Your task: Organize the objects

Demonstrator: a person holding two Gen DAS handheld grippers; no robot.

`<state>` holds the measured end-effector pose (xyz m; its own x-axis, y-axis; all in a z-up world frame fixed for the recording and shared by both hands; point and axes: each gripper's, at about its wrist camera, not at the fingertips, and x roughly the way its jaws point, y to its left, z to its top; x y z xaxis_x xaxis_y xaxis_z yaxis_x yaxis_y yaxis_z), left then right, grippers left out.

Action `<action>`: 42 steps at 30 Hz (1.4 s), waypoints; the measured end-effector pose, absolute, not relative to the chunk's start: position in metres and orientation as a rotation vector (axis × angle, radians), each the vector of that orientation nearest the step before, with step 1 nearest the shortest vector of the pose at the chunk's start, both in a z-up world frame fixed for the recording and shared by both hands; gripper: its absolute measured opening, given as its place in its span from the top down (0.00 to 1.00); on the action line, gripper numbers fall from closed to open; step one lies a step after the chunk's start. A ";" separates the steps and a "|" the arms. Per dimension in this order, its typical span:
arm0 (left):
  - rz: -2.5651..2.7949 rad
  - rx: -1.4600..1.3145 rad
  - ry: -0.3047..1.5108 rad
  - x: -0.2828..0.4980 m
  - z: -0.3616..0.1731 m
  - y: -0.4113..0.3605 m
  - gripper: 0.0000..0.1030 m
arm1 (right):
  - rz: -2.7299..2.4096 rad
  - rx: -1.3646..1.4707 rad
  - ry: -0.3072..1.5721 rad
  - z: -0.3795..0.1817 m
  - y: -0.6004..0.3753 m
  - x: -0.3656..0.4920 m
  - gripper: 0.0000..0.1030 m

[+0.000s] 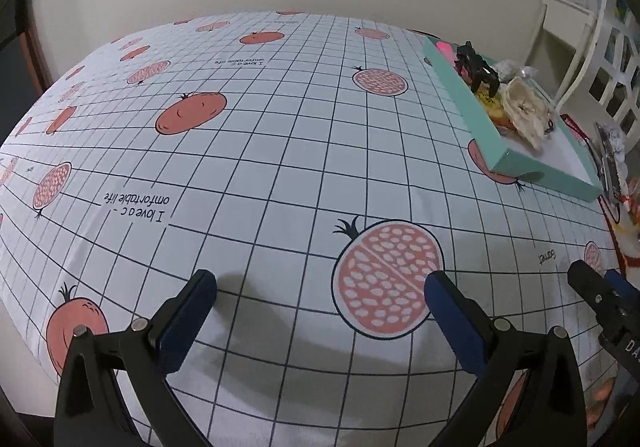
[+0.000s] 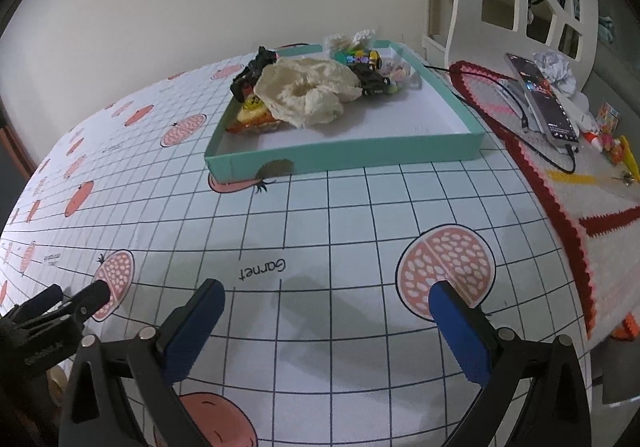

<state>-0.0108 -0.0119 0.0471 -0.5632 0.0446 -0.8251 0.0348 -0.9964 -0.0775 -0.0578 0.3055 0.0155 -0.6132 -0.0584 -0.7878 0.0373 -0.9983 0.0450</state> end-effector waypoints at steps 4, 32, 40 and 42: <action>2.776 -1.466 -0.119 -0.011 0.046 -0.012 0.00 | -2.781 1.372 -0.012 0.010 0.304 -0.058 0.00; 2.809 -1.476 -0.045 -0.012 0.043 -0.012 0.00 | -2.823 1.363 0.069 0.001 0.304 -0.058 0.00; 2.818 -1.470 -0.047 -0.012 0.042 -0.012 0.00 | -2.823 1.363 0.069 0.001 0.304 -0.058 0.00; 2.817 -1.470 -0.046 -0.012 0.042 -0.012 0.00 | -2.822 1.363 0.070 0.001 0.304 -0.058 0.00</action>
<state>-0.0118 -0.0119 0.0424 -0.5715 -0.0188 -0.8204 0.0458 -0.9989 -0.0090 -0.0577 0.3041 0.0006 -0.6220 0.0132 -0.7829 0.0256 -0.9990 -0.0371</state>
